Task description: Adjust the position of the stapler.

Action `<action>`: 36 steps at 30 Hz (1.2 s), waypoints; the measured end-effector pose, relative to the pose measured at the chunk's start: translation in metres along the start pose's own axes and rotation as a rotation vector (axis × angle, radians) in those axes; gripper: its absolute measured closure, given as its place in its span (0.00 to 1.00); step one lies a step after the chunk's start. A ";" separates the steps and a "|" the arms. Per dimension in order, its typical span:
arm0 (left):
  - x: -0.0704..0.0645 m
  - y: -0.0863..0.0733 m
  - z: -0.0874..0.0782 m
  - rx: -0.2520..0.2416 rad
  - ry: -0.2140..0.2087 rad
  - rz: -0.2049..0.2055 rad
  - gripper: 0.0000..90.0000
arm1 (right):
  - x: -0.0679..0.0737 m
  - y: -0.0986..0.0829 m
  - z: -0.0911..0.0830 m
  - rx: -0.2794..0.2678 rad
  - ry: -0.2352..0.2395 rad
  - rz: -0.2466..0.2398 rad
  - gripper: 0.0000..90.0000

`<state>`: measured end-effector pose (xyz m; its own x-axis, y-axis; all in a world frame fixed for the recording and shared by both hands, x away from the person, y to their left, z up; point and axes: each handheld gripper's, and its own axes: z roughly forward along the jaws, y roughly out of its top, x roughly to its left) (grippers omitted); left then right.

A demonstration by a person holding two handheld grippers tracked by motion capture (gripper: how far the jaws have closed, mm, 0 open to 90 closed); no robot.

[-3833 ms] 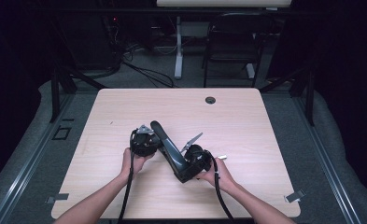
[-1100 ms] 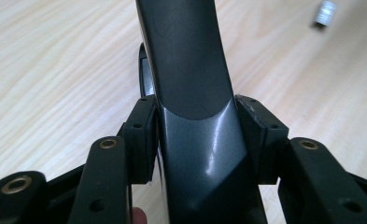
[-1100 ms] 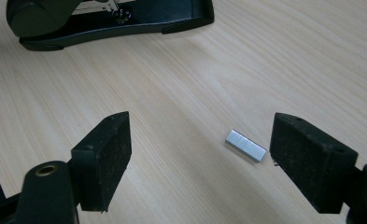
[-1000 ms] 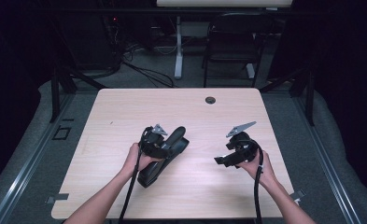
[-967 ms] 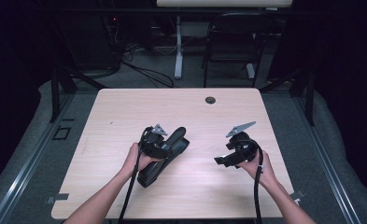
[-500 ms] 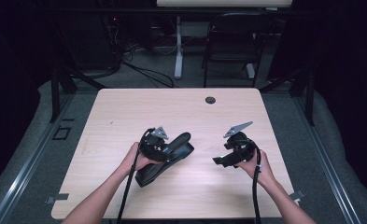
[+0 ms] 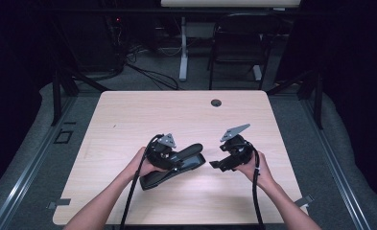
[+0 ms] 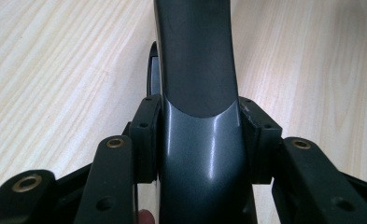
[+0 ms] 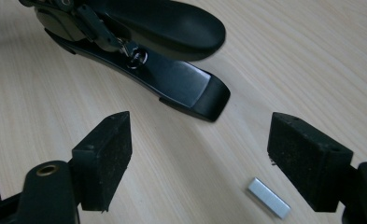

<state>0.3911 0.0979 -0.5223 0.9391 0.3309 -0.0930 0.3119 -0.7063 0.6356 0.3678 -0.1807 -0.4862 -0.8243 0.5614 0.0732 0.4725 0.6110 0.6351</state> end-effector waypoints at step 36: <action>-0.021 -0.048 -0.029 0.103 0.108 -0.224 0.44 | 0.004 0.039 0.051 -0.035 0.132 -0.098 0.37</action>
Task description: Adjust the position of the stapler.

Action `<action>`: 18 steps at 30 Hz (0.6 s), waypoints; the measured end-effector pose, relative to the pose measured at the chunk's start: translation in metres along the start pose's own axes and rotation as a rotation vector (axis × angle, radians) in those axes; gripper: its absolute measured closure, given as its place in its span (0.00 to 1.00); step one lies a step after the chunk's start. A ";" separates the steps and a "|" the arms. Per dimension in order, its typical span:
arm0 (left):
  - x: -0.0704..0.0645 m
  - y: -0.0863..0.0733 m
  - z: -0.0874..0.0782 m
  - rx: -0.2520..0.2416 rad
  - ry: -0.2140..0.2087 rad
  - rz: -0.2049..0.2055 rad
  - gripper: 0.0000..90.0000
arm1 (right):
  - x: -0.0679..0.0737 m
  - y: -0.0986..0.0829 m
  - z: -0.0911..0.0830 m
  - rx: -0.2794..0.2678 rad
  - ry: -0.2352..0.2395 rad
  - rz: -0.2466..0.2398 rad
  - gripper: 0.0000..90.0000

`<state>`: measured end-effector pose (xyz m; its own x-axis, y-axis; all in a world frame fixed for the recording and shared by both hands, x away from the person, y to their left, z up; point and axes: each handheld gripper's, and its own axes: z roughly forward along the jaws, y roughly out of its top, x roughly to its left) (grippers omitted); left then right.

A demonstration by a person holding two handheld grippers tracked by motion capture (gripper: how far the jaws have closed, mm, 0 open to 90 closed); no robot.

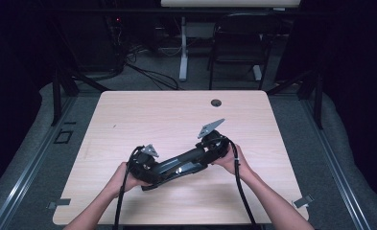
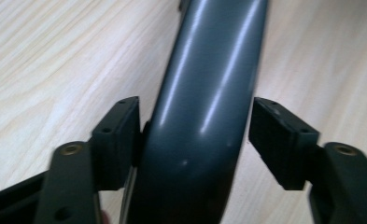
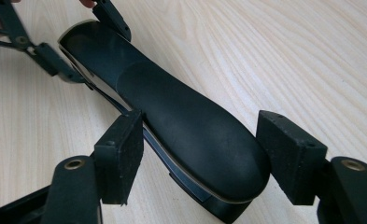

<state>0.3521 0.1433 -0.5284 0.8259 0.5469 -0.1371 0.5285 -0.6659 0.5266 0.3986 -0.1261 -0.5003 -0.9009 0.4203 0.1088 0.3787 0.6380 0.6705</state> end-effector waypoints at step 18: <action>0.006 -0.001 0.002 -0.013 -0.050 0.107 0.50 | -0.007 -0.002 -0.002 0.013 0.053 0.034 0.39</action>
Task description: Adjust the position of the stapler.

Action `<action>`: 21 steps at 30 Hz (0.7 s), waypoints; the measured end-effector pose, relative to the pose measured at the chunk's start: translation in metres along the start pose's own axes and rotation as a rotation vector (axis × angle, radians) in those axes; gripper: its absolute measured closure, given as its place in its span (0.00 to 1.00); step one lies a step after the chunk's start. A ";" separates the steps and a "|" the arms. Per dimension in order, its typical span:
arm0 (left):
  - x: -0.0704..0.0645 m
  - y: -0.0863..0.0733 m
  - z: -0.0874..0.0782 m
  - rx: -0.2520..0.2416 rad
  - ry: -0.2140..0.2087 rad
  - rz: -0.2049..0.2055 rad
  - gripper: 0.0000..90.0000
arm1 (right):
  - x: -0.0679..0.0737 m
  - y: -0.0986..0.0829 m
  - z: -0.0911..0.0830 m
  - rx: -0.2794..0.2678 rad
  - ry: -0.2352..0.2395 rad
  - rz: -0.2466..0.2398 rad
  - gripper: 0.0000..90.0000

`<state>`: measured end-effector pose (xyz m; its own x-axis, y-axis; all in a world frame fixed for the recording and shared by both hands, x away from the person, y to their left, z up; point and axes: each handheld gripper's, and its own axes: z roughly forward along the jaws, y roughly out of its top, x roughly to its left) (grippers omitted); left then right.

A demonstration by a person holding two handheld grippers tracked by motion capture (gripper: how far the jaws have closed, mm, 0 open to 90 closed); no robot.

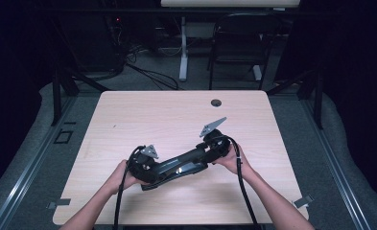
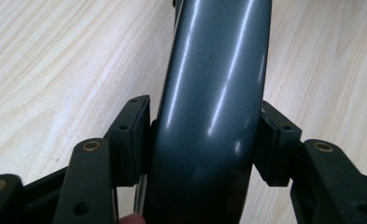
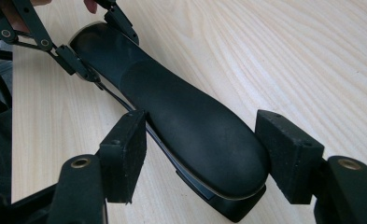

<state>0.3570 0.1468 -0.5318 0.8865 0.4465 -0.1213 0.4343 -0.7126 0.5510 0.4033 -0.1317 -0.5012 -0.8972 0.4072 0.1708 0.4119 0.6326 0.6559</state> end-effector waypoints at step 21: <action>0.014 0.004 0.000 0.015 -0.037 -0.017 0.43 | 0.018 0.001 -0.002 0.082 -0.037 -0.055 0.48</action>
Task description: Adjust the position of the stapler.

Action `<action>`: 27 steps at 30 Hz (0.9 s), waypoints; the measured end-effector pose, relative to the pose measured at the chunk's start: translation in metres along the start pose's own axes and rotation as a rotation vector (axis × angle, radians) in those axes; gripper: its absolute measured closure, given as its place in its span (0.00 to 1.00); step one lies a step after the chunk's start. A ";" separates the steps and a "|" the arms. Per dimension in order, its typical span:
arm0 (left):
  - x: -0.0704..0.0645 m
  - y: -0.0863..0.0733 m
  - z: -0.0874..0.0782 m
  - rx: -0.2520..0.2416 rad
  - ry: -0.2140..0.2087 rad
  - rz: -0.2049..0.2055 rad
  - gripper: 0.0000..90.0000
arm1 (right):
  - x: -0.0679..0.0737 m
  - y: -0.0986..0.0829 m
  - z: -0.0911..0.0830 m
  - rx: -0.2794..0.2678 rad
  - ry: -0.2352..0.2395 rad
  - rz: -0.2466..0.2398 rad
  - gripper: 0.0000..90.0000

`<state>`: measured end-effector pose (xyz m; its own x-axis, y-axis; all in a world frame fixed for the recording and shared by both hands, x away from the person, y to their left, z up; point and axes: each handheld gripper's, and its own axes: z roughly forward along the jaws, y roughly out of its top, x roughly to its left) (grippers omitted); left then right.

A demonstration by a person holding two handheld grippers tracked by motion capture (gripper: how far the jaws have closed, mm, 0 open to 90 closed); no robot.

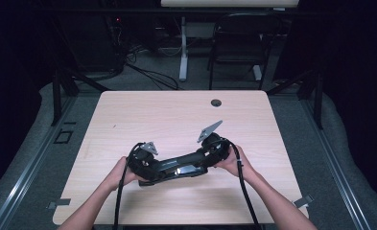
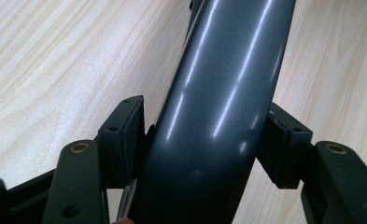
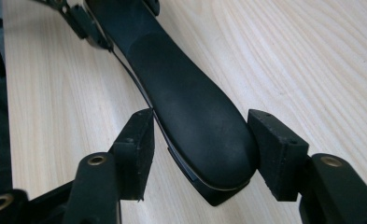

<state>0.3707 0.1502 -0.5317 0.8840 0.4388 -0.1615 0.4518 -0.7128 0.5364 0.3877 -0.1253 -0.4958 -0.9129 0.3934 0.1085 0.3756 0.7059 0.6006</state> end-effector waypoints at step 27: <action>0.011 0.018 0.011 0.000 -0.042 0.111 0.40 | 0.009 -0.009 -0.011 0.066 -0.050 -0.024 0.55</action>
<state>0.3898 0.1365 -0.5329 0.9328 0.3338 -0.1357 0.3508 -0.7558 0.5529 0.3745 -0.1351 -0.4913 -0.9134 0.4036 0.0538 0.3646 0.7519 0.5492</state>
